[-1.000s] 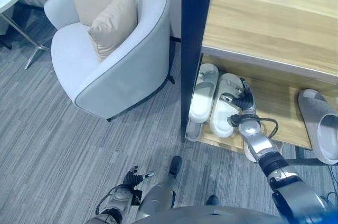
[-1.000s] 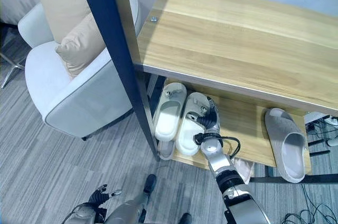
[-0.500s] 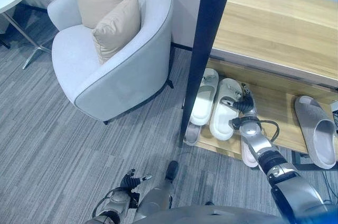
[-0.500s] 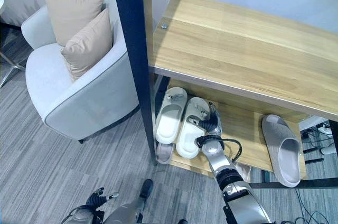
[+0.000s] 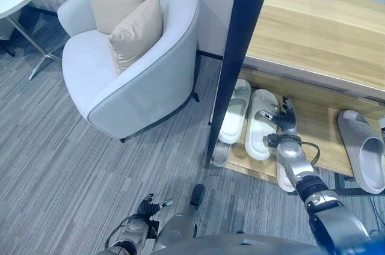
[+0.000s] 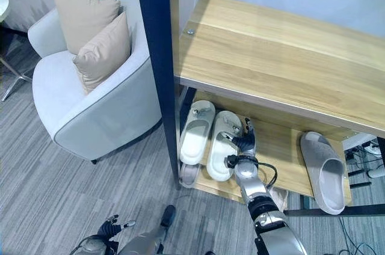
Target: Arrange the slippers neatly on the shoe rack.
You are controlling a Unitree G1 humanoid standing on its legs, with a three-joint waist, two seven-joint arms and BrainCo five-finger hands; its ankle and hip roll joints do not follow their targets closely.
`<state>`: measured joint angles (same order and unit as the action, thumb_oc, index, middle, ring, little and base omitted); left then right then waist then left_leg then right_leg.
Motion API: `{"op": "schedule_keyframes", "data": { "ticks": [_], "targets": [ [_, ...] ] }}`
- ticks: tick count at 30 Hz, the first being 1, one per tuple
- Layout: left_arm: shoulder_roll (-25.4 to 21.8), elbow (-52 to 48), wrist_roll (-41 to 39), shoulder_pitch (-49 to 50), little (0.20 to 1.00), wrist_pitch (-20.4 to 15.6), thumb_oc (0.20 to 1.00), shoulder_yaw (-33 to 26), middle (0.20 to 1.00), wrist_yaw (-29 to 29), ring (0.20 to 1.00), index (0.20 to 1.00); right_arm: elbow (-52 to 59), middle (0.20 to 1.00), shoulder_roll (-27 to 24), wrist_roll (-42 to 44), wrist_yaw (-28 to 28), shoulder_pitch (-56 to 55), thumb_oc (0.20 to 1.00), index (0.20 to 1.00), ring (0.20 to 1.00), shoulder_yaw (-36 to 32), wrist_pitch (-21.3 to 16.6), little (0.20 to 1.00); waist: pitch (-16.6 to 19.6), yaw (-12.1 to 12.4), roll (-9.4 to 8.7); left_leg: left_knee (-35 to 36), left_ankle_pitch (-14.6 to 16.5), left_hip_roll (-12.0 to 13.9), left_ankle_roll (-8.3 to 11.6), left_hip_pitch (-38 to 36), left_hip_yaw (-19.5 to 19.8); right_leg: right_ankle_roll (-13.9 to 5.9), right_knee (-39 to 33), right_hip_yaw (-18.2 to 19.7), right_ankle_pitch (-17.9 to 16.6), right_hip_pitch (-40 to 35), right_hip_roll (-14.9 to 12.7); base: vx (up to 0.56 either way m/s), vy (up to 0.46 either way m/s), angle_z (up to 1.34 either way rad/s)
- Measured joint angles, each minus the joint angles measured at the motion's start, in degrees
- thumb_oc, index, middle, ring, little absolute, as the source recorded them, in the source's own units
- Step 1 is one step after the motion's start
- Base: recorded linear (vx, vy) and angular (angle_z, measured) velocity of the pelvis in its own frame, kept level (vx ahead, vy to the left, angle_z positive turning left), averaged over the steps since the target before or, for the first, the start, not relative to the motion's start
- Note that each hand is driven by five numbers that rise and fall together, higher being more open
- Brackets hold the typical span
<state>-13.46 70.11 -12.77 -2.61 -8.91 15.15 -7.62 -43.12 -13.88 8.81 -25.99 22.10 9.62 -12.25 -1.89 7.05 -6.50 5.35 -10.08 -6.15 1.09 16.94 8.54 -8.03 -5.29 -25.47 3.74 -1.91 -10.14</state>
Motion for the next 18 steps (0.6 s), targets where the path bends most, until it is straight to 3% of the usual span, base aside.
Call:
{"op": "schedule_keyframes", "data": {
  "ticks": [9,10,18],
  "targets": [
    [0.1,0.0,0.0,0.0,1.000,0.0,1.000,-0.1,1.000,0.0,1.000,1.000,0.5,1.000,-0.1,-0.4,-0.1,-1.1,1.000,1.000,1.000,0.0,0.3,1.000,0.0,-0.4,0.05,0.0,0.0,0.1,0.01,-0.1,0.0,-0.03,0.0,0.1,0.0,0.0,-0.1,0.00,-0.002,0.01],
    [0.8,-0.2,0.0,0.5,1.000,0.0,1.000,-2.4,1.000,0.0,1.000,1.000,9.5,1.000,-0.8,-3.3,-0.1,-6.0,1.000,1.000,1.000,0.2,1.5,1.000,0.1,-0.3,0.12,0.0,0.0,-0.2,0.01,-0.4,0.3,-0.20,0.0,-0.4,0.1,-0.7,-0.1,0.00,0.000,0.00],
    [0.6,0.0,0.4,1.1,1.000,0.8,1.000,-4.0,1.000,0.0,1.000,1.000,10.7,1.000,-0.9,-7.9,0.0,-10.1,1.000,1.000,1.000,0.0,3.1,1.000,-0.1,-1.9,0.42,0.0,0.0,0.0,0.01,-0.9,-0.1,-0.22,0.0,-0.4,0.1,-0.9,0.0,0.00,0.000,-0.01]
  ]
}}
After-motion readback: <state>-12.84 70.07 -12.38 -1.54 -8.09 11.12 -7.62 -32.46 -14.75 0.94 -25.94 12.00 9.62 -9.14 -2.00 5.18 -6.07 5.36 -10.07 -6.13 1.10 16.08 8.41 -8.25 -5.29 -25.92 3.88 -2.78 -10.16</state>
